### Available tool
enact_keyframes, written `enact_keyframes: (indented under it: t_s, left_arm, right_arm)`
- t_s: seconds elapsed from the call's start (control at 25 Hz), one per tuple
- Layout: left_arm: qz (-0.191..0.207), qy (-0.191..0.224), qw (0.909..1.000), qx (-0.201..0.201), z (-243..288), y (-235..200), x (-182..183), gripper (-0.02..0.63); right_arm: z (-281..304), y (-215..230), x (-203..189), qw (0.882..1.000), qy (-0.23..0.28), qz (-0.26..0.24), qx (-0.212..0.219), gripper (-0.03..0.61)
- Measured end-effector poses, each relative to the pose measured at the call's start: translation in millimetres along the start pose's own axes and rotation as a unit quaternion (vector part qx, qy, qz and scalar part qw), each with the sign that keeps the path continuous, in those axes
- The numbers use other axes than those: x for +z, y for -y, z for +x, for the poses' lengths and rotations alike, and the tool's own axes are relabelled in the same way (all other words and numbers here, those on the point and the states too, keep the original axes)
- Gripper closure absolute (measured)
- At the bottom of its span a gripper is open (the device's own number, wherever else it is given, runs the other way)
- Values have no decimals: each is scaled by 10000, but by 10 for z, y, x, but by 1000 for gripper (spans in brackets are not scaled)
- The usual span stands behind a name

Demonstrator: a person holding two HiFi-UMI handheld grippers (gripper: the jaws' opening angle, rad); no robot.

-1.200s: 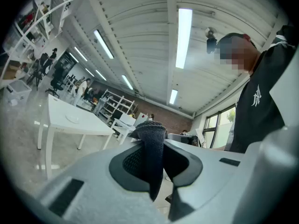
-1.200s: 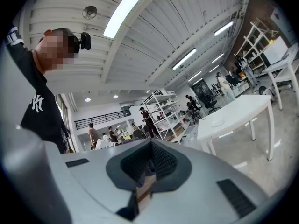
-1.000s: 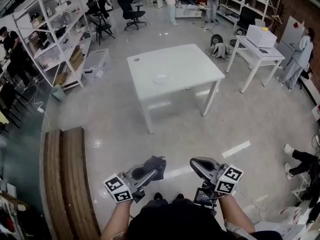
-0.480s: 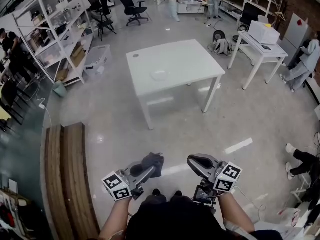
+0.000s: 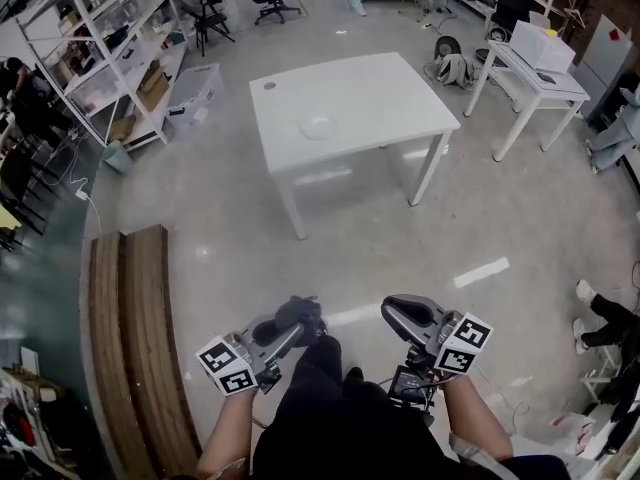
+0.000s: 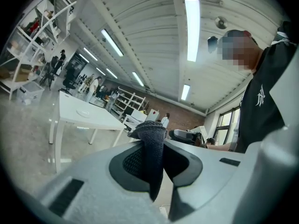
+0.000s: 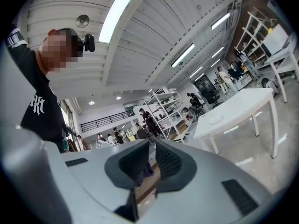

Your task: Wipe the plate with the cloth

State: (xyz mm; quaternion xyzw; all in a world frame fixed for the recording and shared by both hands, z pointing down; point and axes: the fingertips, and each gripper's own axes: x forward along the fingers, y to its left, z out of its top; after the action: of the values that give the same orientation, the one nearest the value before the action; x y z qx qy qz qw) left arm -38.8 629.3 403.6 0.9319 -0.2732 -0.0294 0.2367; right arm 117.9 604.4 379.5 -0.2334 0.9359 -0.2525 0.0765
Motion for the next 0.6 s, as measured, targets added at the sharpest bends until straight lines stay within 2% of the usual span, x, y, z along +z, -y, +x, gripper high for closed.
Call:
enact_keyframes:
  t_s: [0.2, 0.32, 0.6]
  left_arm:
    - [-73, -11, 9999, -71, 197, -613, 180, 560]
    - [-112, -47, 9998, -136, 389, -1080, 346, 560]
    - [-109, -147, 9993, -336, 810, -2125, 936, 559]
  right_arm:
    - [427, 447, 170, 10000, -24, 17, -31, 566]
    - [779, 776, 289, 9999, -130, 16, -17, 515]
    - [1747, 1491, 743, 9995, -266, 12, -165, 516]
